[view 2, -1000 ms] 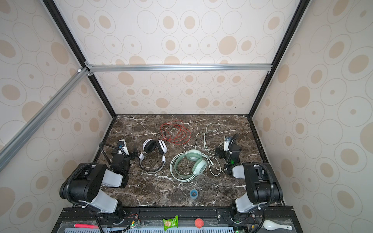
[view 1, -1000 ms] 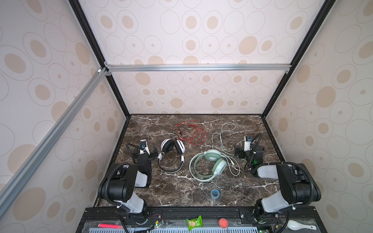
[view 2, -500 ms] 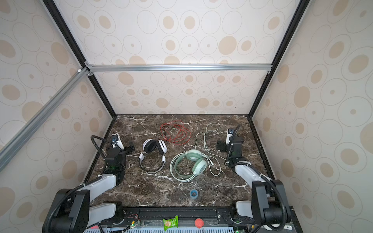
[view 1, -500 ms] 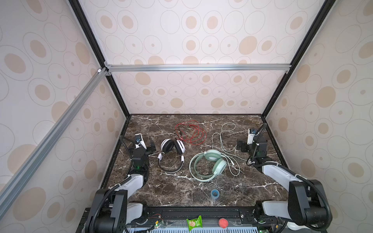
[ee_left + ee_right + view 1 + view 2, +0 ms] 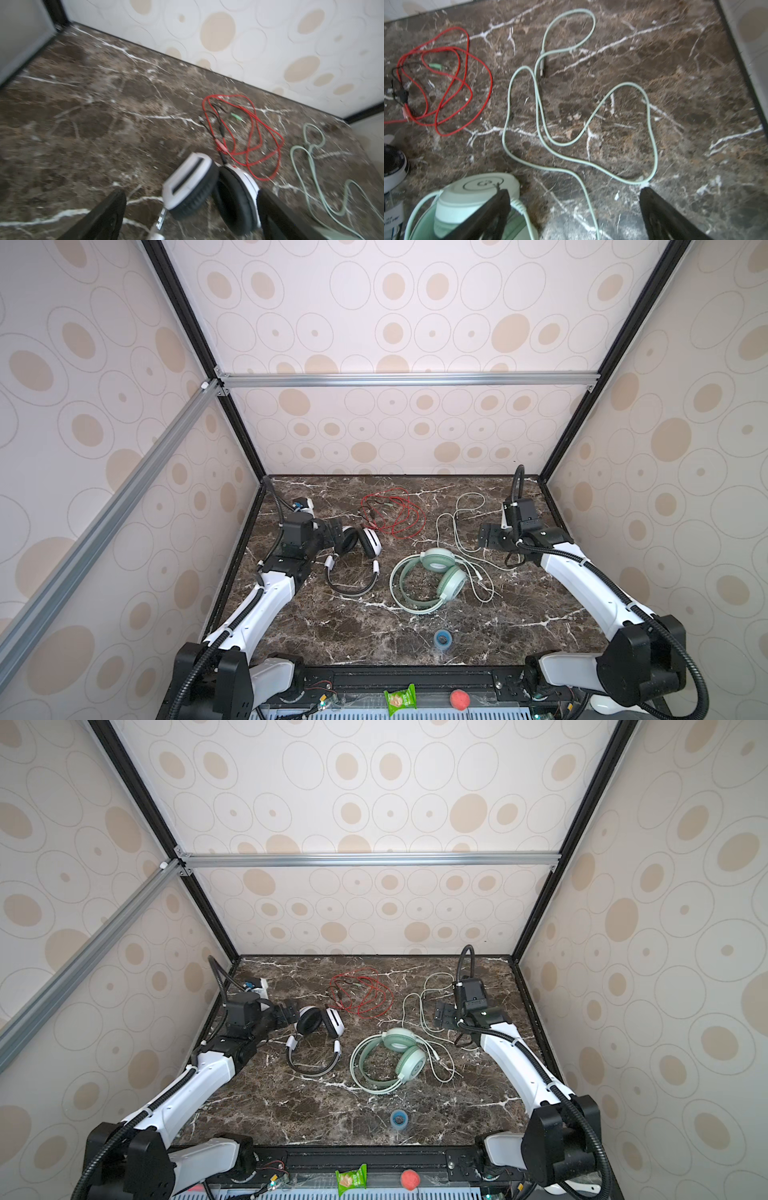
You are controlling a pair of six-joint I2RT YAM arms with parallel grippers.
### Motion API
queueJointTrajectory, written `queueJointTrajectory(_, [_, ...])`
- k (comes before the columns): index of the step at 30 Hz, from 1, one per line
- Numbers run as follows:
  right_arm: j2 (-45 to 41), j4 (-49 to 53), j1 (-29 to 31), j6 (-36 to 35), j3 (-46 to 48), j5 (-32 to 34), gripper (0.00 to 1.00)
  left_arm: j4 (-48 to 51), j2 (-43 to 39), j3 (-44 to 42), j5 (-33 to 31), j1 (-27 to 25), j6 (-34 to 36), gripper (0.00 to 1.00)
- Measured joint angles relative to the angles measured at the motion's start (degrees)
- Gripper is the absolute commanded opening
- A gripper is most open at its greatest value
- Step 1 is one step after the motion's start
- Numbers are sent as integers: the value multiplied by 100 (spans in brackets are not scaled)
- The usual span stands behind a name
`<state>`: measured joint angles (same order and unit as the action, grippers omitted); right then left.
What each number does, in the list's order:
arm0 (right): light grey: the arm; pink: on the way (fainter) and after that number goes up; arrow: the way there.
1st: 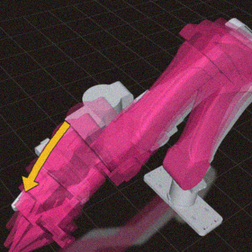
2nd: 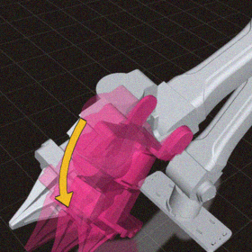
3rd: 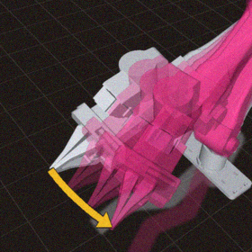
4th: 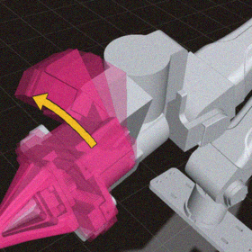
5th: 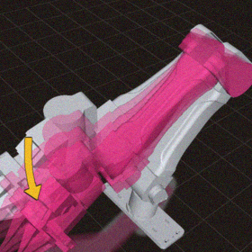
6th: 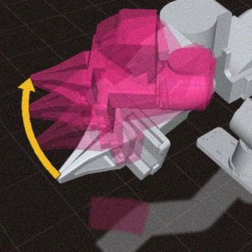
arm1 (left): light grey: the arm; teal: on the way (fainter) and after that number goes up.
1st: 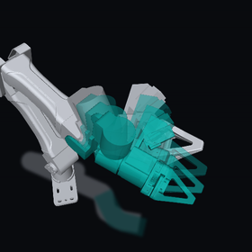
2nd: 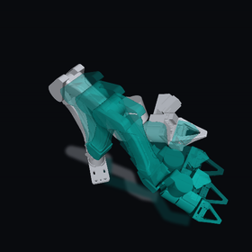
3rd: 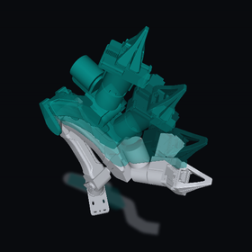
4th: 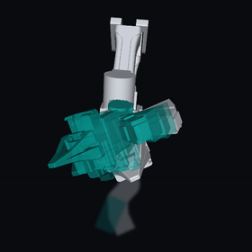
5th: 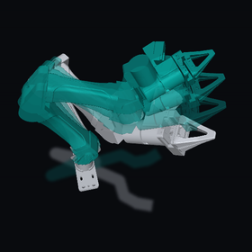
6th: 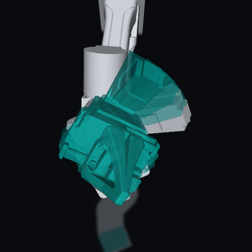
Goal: Wrap the headphones
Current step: 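Reach the left gripper to the white headset's headband while the right arm moves forward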
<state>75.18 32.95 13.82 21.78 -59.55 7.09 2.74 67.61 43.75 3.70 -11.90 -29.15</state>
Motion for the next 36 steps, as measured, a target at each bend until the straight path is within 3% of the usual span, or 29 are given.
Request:
queueJointTrajectory(4, [83,490,420,249,-258,-68,100,949,111,264,146,-501,-428,98])
queueJointTrajectory(13, [509,863,1285,299,-1038,177,100,2011,-393,-385,114,-693,-1440,98])
queueJointTrajectory(27, [1318,1027,1637,-544,-2096,151,100,1932,-385,-1231,-129,-710,-2715,94])
queueJointTrajectory(36, [1292,844,1639,-1191,-2135,-120,96,1427,549,-1220,-422,-741,-3351,76])
